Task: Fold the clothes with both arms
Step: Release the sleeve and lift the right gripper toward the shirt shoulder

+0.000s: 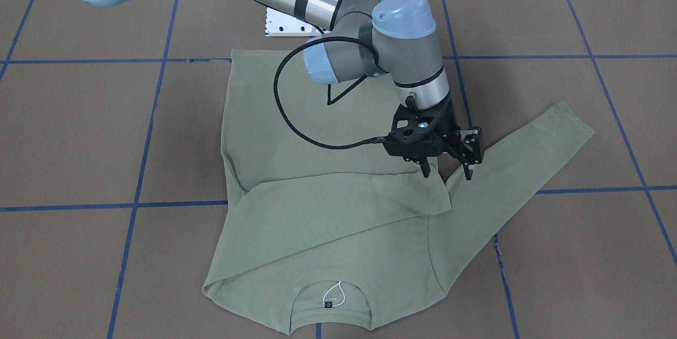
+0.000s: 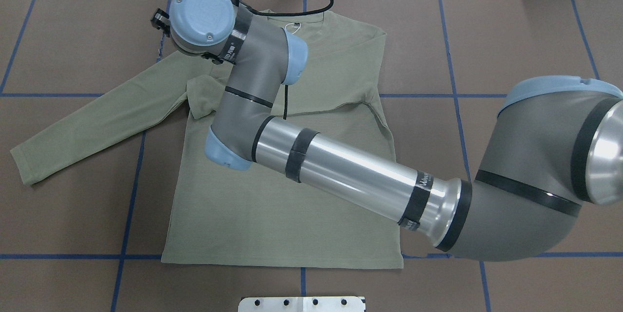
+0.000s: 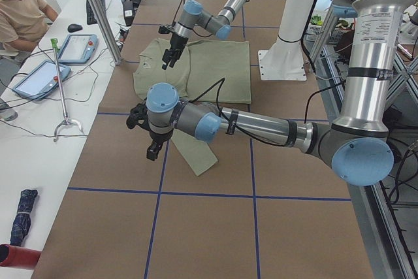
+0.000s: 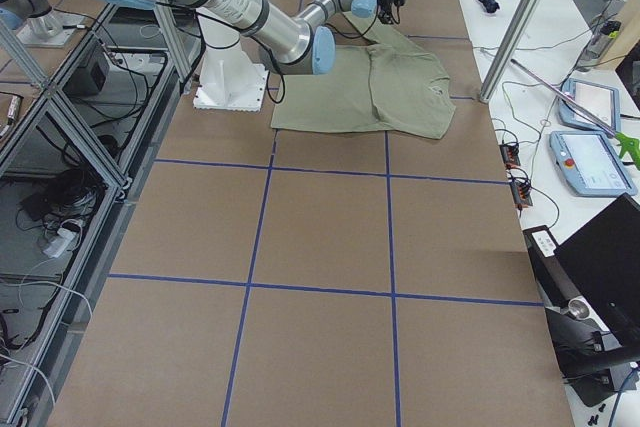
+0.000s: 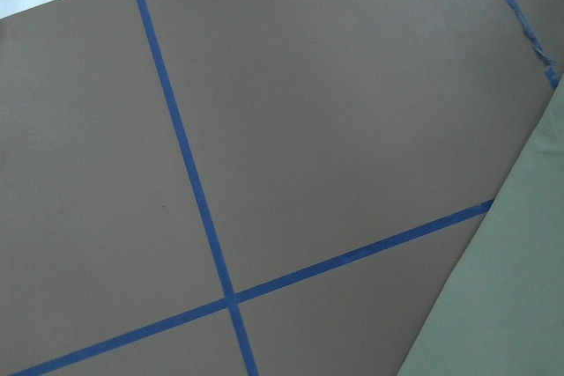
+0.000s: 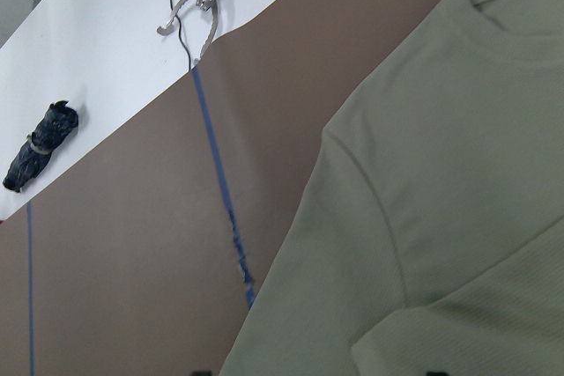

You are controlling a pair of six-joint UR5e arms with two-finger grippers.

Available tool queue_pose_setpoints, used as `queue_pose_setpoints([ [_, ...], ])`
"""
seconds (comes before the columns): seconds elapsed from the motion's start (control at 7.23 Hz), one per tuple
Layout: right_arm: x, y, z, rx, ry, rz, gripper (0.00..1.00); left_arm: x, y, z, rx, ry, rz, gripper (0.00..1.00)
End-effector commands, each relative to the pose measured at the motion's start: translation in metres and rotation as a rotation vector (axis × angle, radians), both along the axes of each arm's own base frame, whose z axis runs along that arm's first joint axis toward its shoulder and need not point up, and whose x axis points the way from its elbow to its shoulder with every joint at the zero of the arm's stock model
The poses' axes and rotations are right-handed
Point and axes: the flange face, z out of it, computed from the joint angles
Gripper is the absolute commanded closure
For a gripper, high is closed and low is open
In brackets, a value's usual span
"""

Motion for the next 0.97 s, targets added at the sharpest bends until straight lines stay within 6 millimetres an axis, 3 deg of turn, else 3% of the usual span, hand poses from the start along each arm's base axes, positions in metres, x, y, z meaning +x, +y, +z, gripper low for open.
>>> queue_pose_setpoints([
  [0.0, 0.089, -0.047, 0.099, -0.042, 0.007, 0.002, 0.11, 0.038, 0.001, 0.012, -0.152, 0.031, -0.028, 0.01],
  [0.14, 0.14, -0.059, 0.143, -0.045, 0.011, -0.038, 0.1, 0.074, 0.006, 0.008, -0.197, 0.034, -0.005, 0.01],
  [0.28, 0.182, -0.06, 0.202, -0.057, 0.039, -0.036, 0.1, 0.084, 0.024, 0.032, -0.187, 0.022, 0.02, 0.01],
  [0.41, 0.211, -0.073, 0.238, -0.053, 0.084, -0.016, 0.11, 0.083, 0.04, 0.059, -0.158, 0.009, 0.014, 0.01],
  [0.55, 0.225, -0.077, 0.266, -0.065, 0.113, -0.013, 0.11, 0.086, 0.041, 0.077, -0.159, 0.008, 0.022, 0.03],
  [0.69, 0.239, -0.075, 0.267, -0.069, 0.092, -0.039, 0.1, 0.104, 0.044, 0.079, -0.16, 0.004, 0.055, 0.07],
  [0.83, 0.257, -0.078, 0.281, -0.071, 0.092, -0.084, 0.1, 0.122, 0.049, 0.093, -0.166, 0.0, 0.095, 0.12],
])
